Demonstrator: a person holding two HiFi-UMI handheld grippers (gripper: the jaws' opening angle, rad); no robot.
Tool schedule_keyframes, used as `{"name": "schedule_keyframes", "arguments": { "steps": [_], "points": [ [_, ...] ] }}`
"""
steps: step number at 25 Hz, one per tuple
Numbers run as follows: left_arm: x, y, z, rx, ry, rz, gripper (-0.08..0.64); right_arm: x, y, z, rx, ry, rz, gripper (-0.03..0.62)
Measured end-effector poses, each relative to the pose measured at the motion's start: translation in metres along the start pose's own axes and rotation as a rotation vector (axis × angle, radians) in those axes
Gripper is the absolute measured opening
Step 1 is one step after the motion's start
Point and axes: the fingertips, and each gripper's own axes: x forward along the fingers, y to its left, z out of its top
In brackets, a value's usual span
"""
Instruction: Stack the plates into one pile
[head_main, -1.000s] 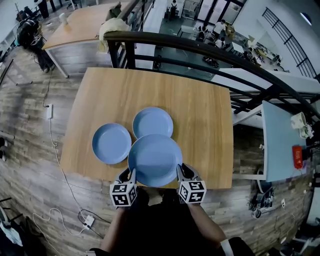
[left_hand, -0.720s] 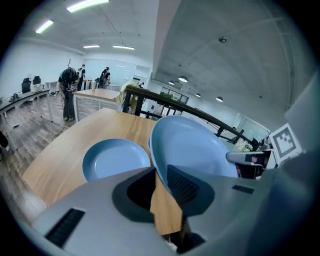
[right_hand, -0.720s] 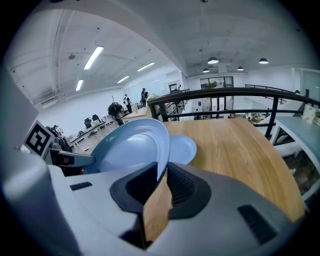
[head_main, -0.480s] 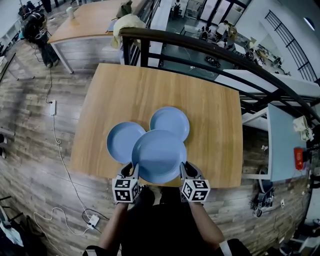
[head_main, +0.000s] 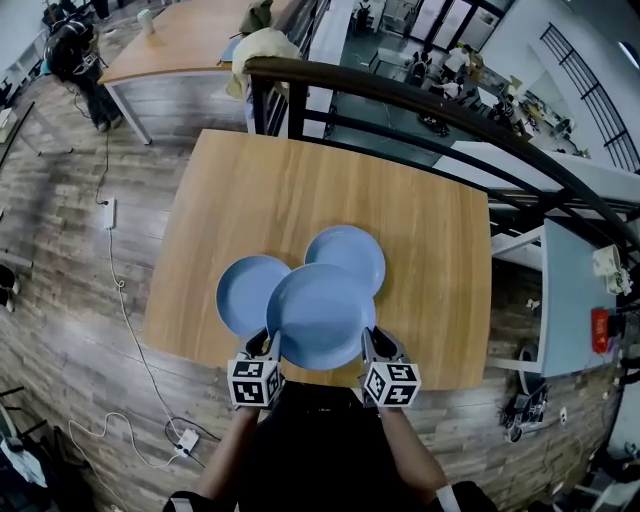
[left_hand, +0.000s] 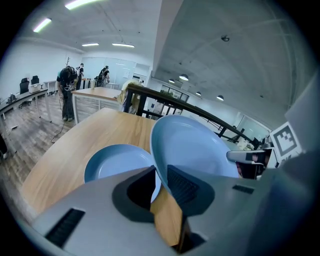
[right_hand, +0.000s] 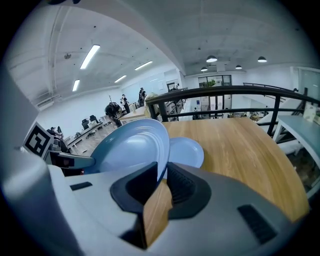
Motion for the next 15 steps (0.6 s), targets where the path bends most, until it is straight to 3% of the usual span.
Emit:
{"name": "schedule_keyframes", "arguments": {
  "steps": [15],
  "points": [
    [0.062, 0.005, 0.021, 0.009, 0.074, 0.01, 0.084, 0.048, -0.032, 0.014, 0.038, 0.052, -0.003, 0.075]
  ]
}}
